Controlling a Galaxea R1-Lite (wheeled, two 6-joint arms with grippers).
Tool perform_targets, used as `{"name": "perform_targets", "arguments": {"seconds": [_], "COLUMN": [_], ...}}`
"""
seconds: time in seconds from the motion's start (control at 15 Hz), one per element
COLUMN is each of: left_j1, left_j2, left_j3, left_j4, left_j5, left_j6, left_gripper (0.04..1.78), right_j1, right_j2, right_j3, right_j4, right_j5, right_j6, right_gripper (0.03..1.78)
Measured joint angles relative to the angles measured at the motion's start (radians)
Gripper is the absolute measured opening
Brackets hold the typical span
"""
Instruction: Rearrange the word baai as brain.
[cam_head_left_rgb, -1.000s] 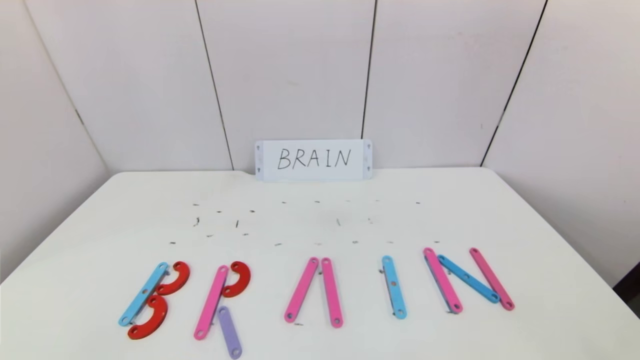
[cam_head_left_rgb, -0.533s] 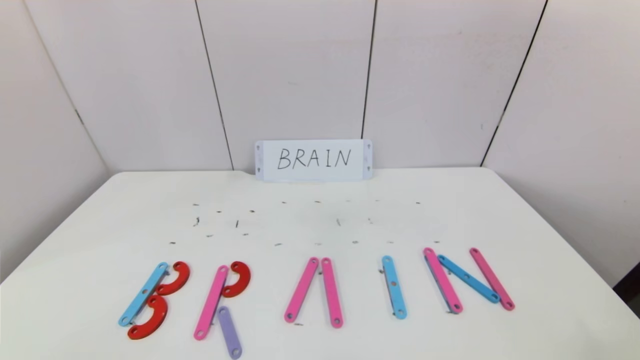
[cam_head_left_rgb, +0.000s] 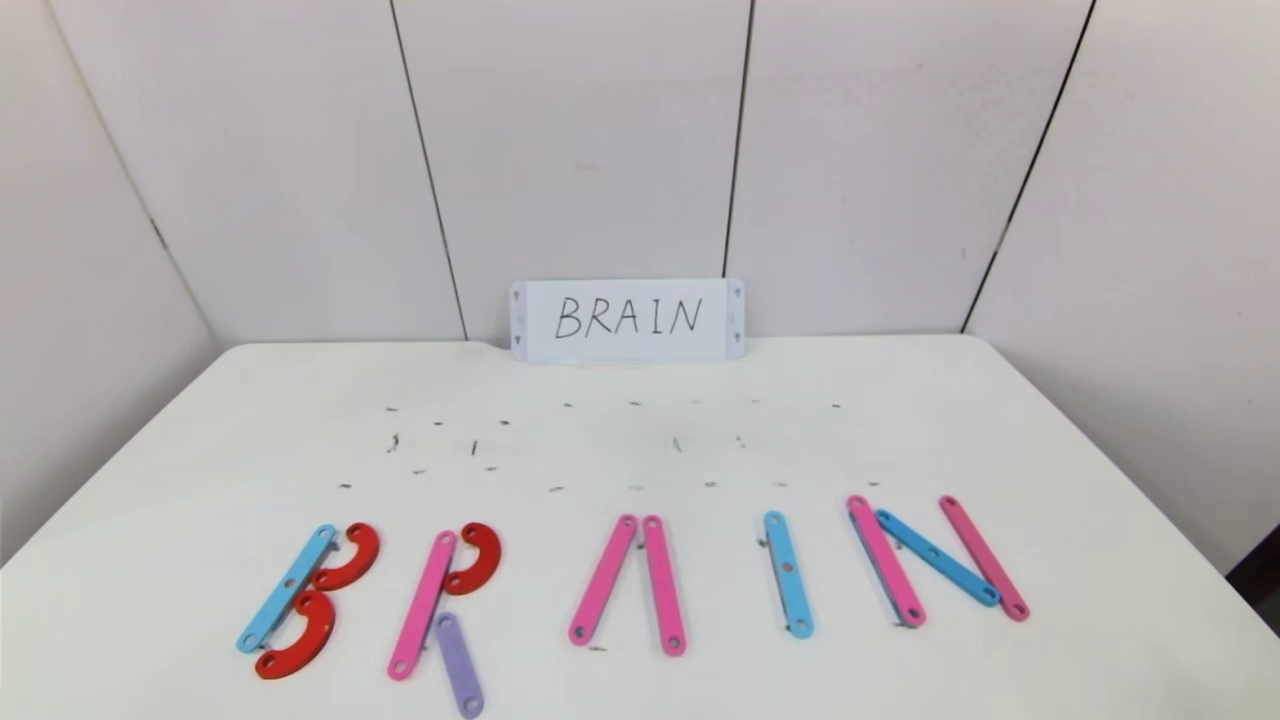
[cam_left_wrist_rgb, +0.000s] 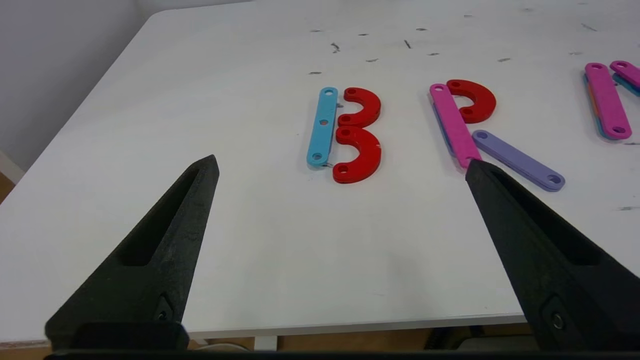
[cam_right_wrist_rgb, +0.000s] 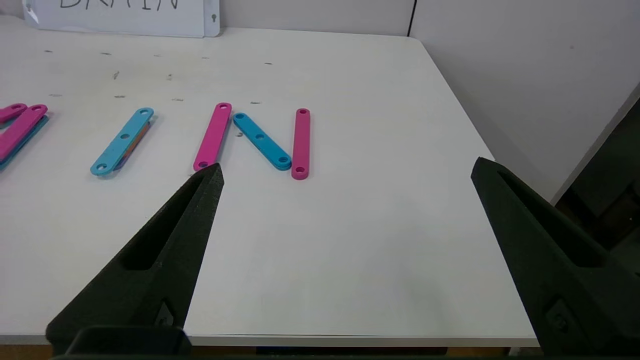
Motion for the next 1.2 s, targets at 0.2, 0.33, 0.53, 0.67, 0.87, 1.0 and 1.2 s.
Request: {"name": "perform_targets", "arguments": {"seconds": [0.2,0.33,0.53,0.67,0.87,1.0,1.2], "left_j1": [0.0,0.0,0.0,0.0,0.0,0.0,0.0], "left_j2": [0.0,0.0,0.0,0.0,0.0,0.0,0.0], "left_j3": [0.005,0.01,0.015,0.017,0.017,0.017,0.017], "left_j4": [-0.003,-0.016,-0.029,-0.029,-0.03,-0.03,-0.03], "left_j5": [0.002,0.003,0.002,0.002,0.001,0.001,0.001], "left_j6": [-0.005,-0.006,-0.006,-0.006,-0.006,-0.006,-0.006], "left_gripper": [1.73,1.73,1.73,1.73,1.73,1.73,1.73], "right_j1": [0.0,0.0,0.0,0.0,0.0,0.0,0.0], "right_j2": [0.0,0.0,0.0,0.0,0.0,0.0,0.0], "right_j3": [0.0,0.0,0.0,0.0,0.0,0.0,0.0], "right_j4": [0.0,0.0,0.0,0.0,0.0,0.0,0.0], "right_j5": [0.0,0.0,0.003,0.001,-0.001,-0.001,-0.001], "right_j6": [0.001,0.0,-0.001,0.017,0.034,0.034,0.034], "right_gripper": [1.74,1.74,1.74,1.74,1.74,1.74,1.74]}}
